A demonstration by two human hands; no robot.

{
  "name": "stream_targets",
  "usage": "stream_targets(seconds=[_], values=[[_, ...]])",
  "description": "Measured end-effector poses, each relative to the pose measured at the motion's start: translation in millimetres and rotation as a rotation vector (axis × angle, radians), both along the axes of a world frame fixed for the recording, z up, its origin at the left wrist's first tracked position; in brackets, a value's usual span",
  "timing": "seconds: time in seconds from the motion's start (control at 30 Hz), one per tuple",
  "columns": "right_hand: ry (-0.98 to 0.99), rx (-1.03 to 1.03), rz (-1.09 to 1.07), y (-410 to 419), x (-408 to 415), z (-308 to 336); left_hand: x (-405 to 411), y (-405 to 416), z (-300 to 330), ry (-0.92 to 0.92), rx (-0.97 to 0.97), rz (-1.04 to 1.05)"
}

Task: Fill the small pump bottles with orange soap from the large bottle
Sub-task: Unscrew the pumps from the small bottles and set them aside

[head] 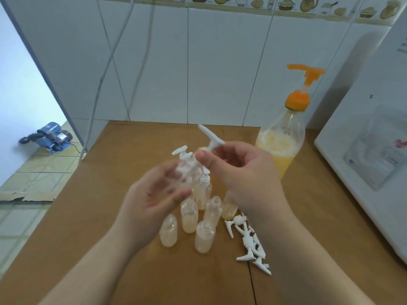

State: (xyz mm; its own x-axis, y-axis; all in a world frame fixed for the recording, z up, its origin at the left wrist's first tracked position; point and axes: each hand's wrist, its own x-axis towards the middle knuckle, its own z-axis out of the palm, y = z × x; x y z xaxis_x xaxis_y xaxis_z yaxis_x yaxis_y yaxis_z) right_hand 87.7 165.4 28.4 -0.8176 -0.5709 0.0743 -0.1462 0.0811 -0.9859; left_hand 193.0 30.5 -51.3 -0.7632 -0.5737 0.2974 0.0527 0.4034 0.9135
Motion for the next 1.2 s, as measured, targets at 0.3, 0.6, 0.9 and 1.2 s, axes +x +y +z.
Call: stream_targets(seconds=[0.3,0.6,0.9,1.2], values=[[-0.151,0.032,0.104,18,-7,6,-2,28,15,0.004,0.258,-0.262],[-0.237,-0.14,0.228,35,-13,18,-10,40,30,0.04,0.357,-0.42],[-0.072,-0.082,0.122,41,-12,19,-9,43,30,0.003,0.296,-0.422],[0.04,-0.265,-0.209,70,-32,35,1,27,24,-0.141,-0.181,0.06]])
